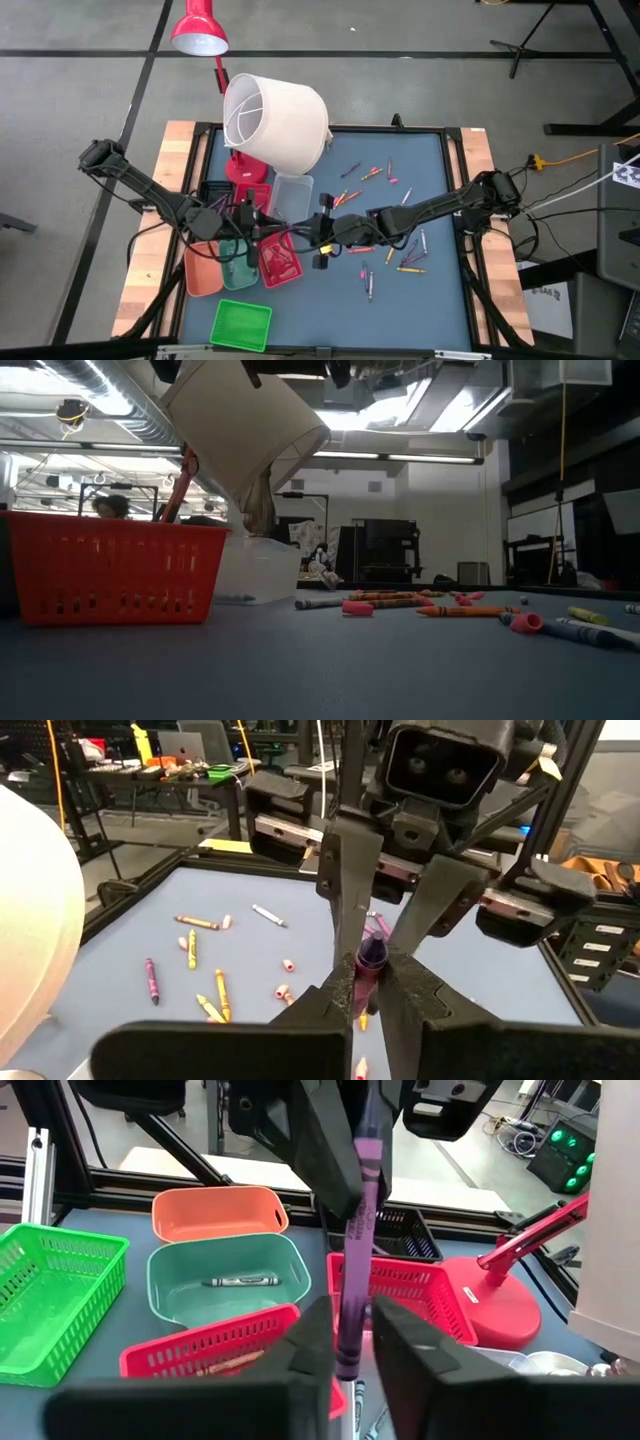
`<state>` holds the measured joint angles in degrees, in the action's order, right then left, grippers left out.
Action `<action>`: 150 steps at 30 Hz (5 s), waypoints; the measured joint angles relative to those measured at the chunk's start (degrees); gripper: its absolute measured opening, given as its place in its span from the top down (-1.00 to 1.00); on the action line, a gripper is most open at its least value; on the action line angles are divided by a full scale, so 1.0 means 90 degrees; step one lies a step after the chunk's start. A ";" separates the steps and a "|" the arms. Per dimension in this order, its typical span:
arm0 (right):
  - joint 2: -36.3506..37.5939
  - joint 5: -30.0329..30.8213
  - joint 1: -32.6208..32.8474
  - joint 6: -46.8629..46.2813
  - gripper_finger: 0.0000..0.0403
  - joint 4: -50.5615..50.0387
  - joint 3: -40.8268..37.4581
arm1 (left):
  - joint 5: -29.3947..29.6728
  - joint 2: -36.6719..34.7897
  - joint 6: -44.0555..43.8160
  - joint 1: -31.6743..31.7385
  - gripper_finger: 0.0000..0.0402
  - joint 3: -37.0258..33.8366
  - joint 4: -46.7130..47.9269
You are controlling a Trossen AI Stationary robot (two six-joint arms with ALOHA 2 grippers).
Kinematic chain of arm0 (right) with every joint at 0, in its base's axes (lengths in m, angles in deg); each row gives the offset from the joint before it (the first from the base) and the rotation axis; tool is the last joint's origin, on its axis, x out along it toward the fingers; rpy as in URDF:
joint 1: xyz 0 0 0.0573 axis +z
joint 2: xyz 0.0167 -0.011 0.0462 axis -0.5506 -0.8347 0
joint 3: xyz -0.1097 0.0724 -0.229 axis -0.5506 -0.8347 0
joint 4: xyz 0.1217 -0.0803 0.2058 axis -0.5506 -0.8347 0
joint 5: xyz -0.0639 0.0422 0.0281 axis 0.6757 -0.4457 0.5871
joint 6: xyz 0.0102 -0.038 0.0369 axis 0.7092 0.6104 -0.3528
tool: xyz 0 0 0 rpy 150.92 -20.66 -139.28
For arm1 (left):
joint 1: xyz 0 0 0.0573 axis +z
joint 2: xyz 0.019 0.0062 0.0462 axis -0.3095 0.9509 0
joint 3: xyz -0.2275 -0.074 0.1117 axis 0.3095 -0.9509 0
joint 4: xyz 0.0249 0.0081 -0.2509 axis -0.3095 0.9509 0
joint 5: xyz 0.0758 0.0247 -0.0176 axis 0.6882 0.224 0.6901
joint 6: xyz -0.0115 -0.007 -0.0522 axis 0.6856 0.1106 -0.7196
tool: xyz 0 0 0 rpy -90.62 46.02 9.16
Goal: Sort crayons
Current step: Put the violet crayon into the black bin, then put the orange crayon into the orange bin
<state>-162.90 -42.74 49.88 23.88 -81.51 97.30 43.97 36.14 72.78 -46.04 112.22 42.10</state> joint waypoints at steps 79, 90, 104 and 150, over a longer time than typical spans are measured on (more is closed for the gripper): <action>-0.0557 -0.0897 0.0655 -0.1571 0.25 -0.4843 -0.0002 | -0.1169 -0.2004 -0.8002 -0.0002 0.93 0.0005 0.9824; -0.0046 -0.0148 0.1192 -0.2006 0.25 -0.6290 -0.0002 | -0.1320 -0.2004 -0.7828 -0.0002 0.67 0.0005 0.9687; 0.0872 0.0339 0.1334 -0.2252 0.25 -0.6401 -0.1105 | -0.1310 -0.1999 -0.7876 -0.0002 0.55 0.0005 0.9622; 0.1209 0.0001 0.1333 -0.3509 0.38 -0.1878 -0.4333 | -0.0254 0.0144 -0.4666 -0.0005 0.56 0.0002 0.3647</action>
<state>-152.02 -42.73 61.88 -7.70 -98.41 58.31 41.68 37.44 30.78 -46.08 112.24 74.92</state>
